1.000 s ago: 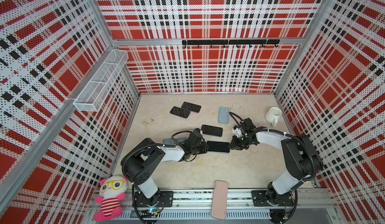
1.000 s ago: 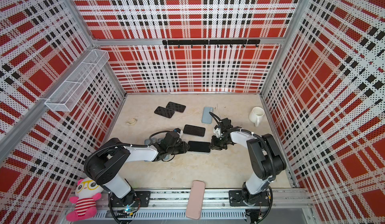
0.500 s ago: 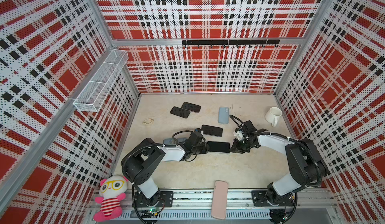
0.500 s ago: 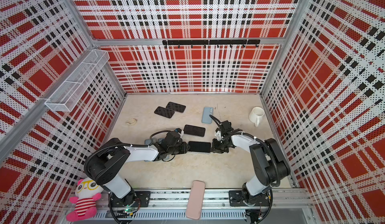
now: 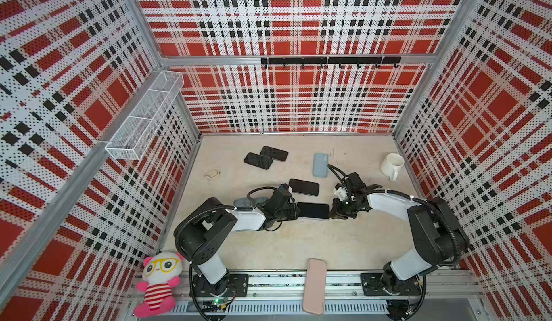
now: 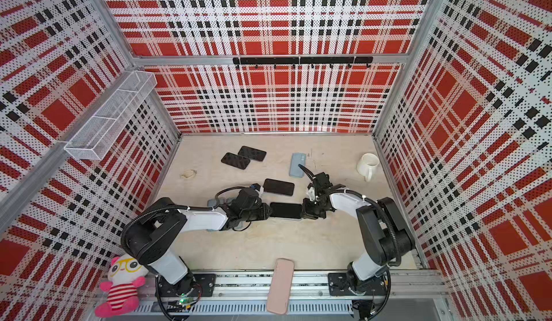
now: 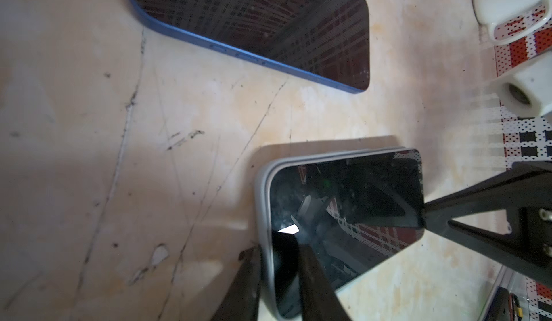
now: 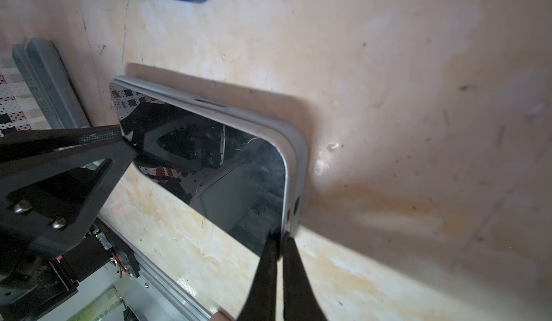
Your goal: Put the phone into the phone case
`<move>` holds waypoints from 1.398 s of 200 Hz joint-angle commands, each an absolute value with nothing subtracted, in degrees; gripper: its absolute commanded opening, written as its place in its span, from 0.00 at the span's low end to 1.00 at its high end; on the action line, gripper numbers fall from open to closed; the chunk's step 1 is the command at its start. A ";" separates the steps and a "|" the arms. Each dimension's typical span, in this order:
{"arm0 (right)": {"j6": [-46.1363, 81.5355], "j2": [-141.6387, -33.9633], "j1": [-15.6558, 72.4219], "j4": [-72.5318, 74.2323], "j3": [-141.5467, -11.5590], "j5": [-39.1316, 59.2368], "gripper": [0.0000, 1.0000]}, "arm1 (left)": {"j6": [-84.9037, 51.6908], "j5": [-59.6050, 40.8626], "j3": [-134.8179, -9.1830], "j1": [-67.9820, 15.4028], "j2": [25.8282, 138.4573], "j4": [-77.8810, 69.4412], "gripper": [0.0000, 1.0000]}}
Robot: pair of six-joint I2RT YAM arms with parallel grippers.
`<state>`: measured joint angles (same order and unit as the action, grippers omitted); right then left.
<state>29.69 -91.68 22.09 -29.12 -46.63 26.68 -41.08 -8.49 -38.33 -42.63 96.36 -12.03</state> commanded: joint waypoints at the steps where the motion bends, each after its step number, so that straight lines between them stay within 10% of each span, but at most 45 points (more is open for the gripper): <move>1: 30.46 -96.96 26.20 -28.36 -44.11 22.16 0.08 | -40.43 -9.60 -38.68 -43.33 97.99 -11.82 0.26; 148: 37.23 -111.62 33.31 -22.74 -40.38 16.60 0.05 | -40.61 -11.03 -38.39 -43.42 99.34 -13.07 0.25; 279: 28.67 -90.58 28.40 -45.66 -61.72 7.03 0.19 | -33.77 -9.79 -43.48 -38.23 96.65 -7.68 0.26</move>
<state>31.73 -92.60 29.50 -41.56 -59.09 9.89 -36.38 -8.58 -41.06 -39.24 96.86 -8.49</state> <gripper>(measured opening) 0.188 0.254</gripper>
